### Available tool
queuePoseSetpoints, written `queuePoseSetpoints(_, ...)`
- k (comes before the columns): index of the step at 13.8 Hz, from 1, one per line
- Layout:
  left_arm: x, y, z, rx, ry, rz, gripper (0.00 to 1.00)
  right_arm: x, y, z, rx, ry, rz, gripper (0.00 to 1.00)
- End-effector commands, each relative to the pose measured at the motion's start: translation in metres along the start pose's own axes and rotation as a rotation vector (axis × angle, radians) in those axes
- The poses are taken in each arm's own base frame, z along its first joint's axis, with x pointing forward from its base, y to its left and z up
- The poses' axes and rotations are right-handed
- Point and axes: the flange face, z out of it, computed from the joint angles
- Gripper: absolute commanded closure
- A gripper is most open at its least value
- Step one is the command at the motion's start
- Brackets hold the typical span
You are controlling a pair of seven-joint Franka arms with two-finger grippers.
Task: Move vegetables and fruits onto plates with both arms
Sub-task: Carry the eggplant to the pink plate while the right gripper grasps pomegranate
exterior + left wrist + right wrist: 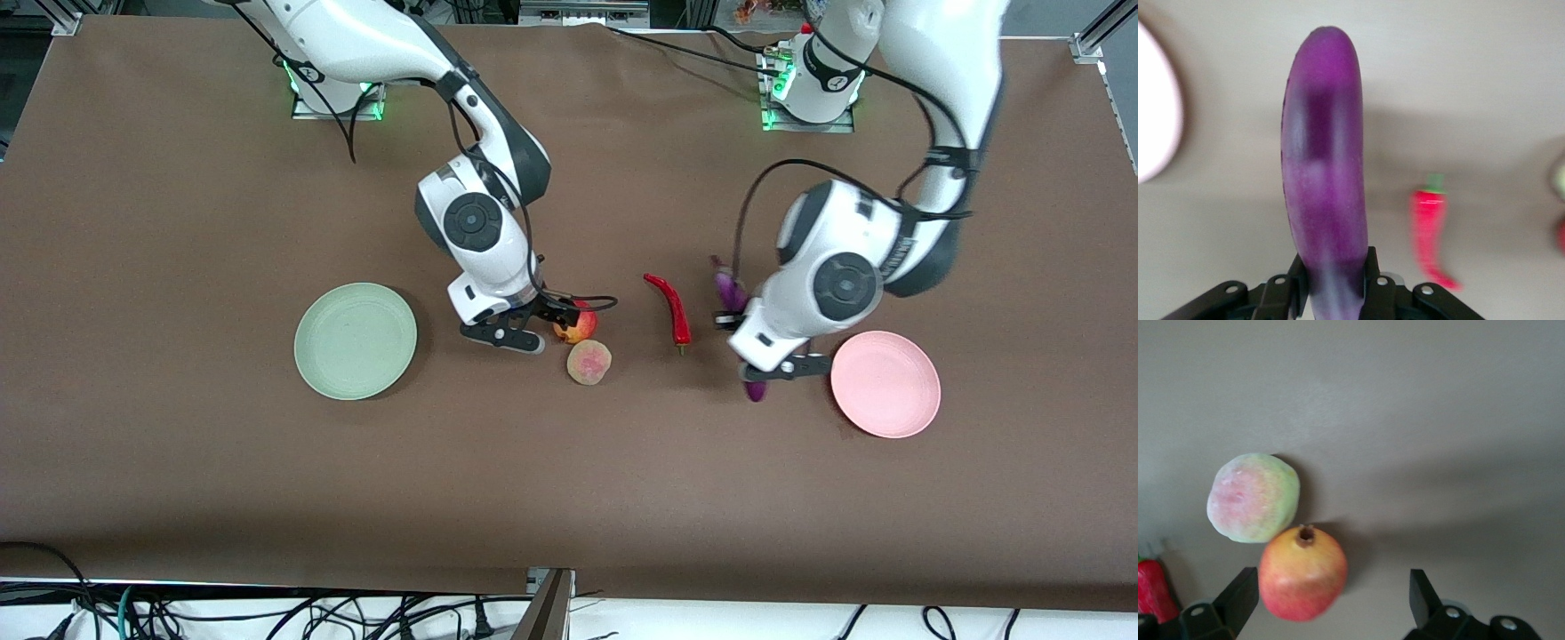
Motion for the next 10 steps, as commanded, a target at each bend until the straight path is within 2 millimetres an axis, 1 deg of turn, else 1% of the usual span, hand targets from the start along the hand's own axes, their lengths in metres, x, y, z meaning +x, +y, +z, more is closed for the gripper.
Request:
queuePoseSetpoints(1, 0.015, -0.074, -0.002, 0.066, -0.010, 0.154, 0.76, -0.015, -0.020, 0.030, 0.053, 0.031, 0.056, 0.00)
queuePoseSetpoints(2, 0.021, -0.100, -0.003, 0.060, -0.012, 0.193, 0.70, -0.021, -0.029, 0.038, 0.064, 0.034, 0.070, 0.00)
queuePoseSetpoints(3, 0.028, -0.128, -0.001, 0.051, -0.012, 0.213, 0.70, -0.026, -0.036, 0.045, 0.067, 0.033, 0.080, 0.00)
queuePoseSetpoints(5, 0.041, -0.171, 0.008, 0.066, 0.002, 0.263, 0.70, -0.031, -0.039, 0.057, 0.061, 0.029, 0.088, 0.00)
queuePoseSetpoints(6, 0.049, -0.191, 0.021, 0.064, 0.011, 0.293, 0.71, -0.033, -0.039, 0.061, 0.057, 0.027, 0.085, 0.00)
queuePoseSetpoints(7, 0.054, -0.201, 0.038, 0.053, -0.006, 0.347, 0.73, -0.036, -0.039, 0.065, 0.052, 0.025, 0.082, 0.01)
queuePoseSetpoints(8, 0.057, -0.209, 0.055, 0.037, -0.027, 0.362, 0.73, -0.036, -0.038, 0.067, 0.049, 0.025, 0.079, 0.06)
queuePoseSetpoints(9, 0.059, -0.214, 0.068, 0.028, -0.042, 0.362, 0.72, -0.037, -0.038, 0.068, 0.045, 0.025, 0.074, 0.18)
queuePoseSetpoints(10, 0.060, -0.213, 0.076, 0.022, -0.054, 0.362, 0.72, -0.038, -0.037, 0.069, 0.043, 0.025, 0.071, 0.34)
